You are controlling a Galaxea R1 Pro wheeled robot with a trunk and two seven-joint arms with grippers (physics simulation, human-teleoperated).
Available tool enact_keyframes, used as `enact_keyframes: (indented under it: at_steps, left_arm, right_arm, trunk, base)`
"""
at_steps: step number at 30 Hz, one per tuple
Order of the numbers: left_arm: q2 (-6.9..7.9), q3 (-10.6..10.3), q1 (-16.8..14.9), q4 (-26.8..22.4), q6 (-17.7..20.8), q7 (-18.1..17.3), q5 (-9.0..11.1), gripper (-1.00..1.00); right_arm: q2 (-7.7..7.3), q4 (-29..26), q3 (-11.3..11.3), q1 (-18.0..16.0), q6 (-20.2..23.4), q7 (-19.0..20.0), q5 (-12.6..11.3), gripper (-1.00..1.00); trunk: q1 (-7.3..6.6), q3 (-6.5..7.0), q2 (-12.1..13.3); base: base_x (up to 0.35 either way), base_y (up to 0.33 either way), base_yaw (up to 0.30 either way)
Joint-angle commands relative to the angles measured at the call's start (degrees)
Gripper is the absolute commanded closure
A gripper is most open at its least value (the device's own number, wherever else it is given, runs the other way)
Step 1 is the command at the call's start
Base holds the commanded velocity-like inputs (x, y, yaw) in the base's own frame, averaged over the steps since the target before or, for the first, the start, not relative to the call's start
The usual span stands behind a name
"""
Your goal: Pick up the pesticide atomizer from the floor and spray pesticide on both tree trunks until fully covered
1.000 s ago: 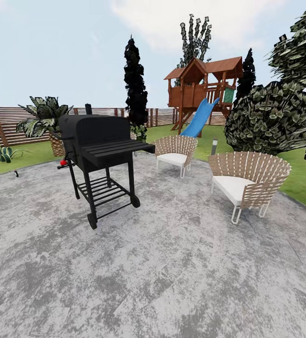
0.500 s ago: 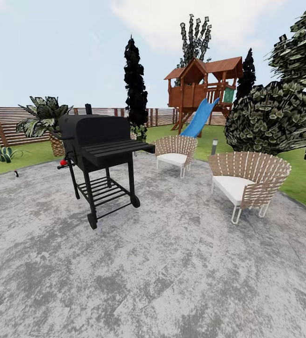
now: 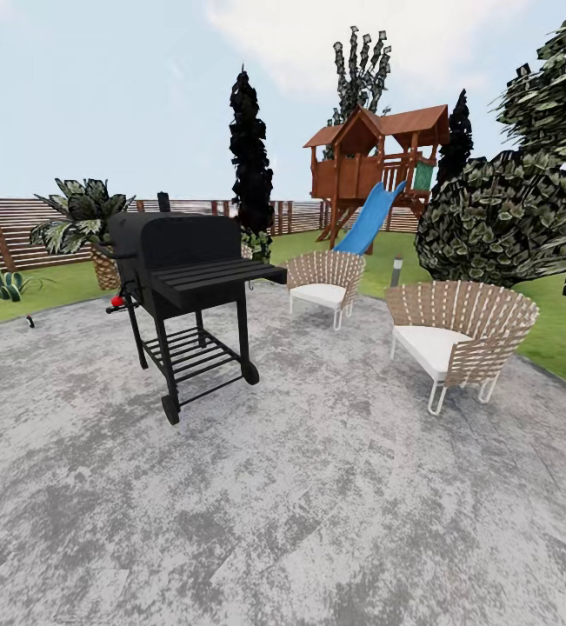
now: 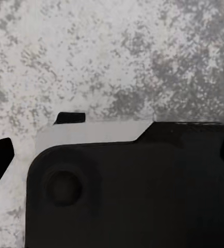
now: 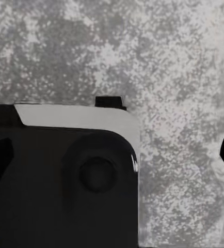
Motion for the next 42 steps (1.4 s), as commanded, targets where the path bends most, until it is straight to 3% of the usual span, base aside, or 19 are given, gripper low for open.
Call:
enact_keyframes:
  at_steps: [1,3,4,7,11,12,13,16,17,20,23,26,42]
  left_arm:
    - [-0.01,0.1,0.0,-1.8,0.2,0.0,0.5,-1.0]
    - [-0.02,0.2,0.0,-7.4,2.4,0.0,2.8,-1.0]
    - [-0.03,0.3,0.0,-10.2,5.2,0.1,5.0,-1.0]
    - [0.04,0.5,0.0,-13.4,8.7,0.2,10.4,-1.0]
    - [0.15,0.6,0.0,-14.1,8.6,0.3,12.3,-1.0]
    - [0.18,0.6,0.0,-14.1,8.4,0.3,12.5,-1.0]
    - [0.26,0.6,0.0,-13.7,8.2,0.3,12.9,-1.0]
    - [0.37,0.6,0.0,-11.9,7.3,0.3,13.3,-1.0]
    - [0.4,0.6,0.0,-11.5,6.7,0.3,13.3,-1.0]
    - [0.46,0.6,0.0,-10.6,3.3,0.3,13.2,-1.0]
    - [0.62,0.6,0.0,-10.3,2.0,0.2,13.2,-1.0]
    - [0.8,0.6,0.0,-10.1,1.4,0.2,13.2,-1.0]
    - [1.72,0.7,0.0,-10.1,1.0,0.3,13.2,-1.0]
  right_arm:
    - [-0.44,-0.8,0.0,0.0,-0.2,0.0,0.0,-1.0]
    - [-1.23,-2.1,0.0,0.0,-0.7,-0.1,0.2,-1.0]
    - [-1.58,-2.7,0.1,0.0,-0.9,-0.2,0.3,-1.0]
    - [-2.05,-5.8,0.1,0.0,-2.1,-2.1,0.4,-1.0]
    - [-2.11,-9.6,0.2,-0.5,-1.5,-4.9,1.3,-1.0]
    - [-2.04,-10.1,0.3,-1.3,0.1,-5.4,2.2,-1.0]
    - [-1.91,-10.5,0.4,-3.5,5.2,-5.9,4.3,-1.0]
    - [-1.72,-9.0,0.5,-6.4,12.5,-4.7,7.4,-1.0]
    - [-1.66,-8.4,0.5,-6.8,12.3,-4.2,7.9,-1.0]
    - [-1.49,-2.8,1.5,-7.9,4.3,-2.8,9.4,-1.0]
    - [-1.48,0.9,2.0,-8.2,-0.6,-2.4,9.9,-1.0]
    - [-1.45,2.4,2.2,-8.3,-2.6,-2.2,10.0,-1.0]
    - [-0.85,3.5,2.5,-8.4,-4.5,-2.2,11.0,-1.0]
  trunk:
    - [0.0,-0.01,0.0]
    - [0.0,-0.02,0.0]
    - [0.0,-0.03,0.0]
    - [0.0,-0.08,0.0]
    - [0.0,-0.1,0.0]
    - [0.0,-0.1,0.0]
    - [0.0,-0.11,0.0]
    - [0.0,-0.11,0.0]
    - [0.0,-0.11,0.0]
    - [0.0,-0.11,0.0]
    - [0.0,-0.11,0.0]
    - [0.0,-0.11,0.0]
    - [0.0,-0.11,0.0]
  base:
    - [0.0,0.0,0.0]
    - [0.0,0.0,0.0]
    - [0.0,0.0,0.0]
    - [0.0,0.0,0.0]
    - [0.0,0.0,0.0]
    - [0.0,0.0,0.0]
    - [0.0,0.0,0.0]
    - [0.0,0.0,0.0]
    - [0.0,0.0,0.0]
    - [0.0,0.0,0.0]
    - [0.0,0.0,0.0]
    - [0.0,0.0,0.0]
    - [0.0,0.0,0.0]
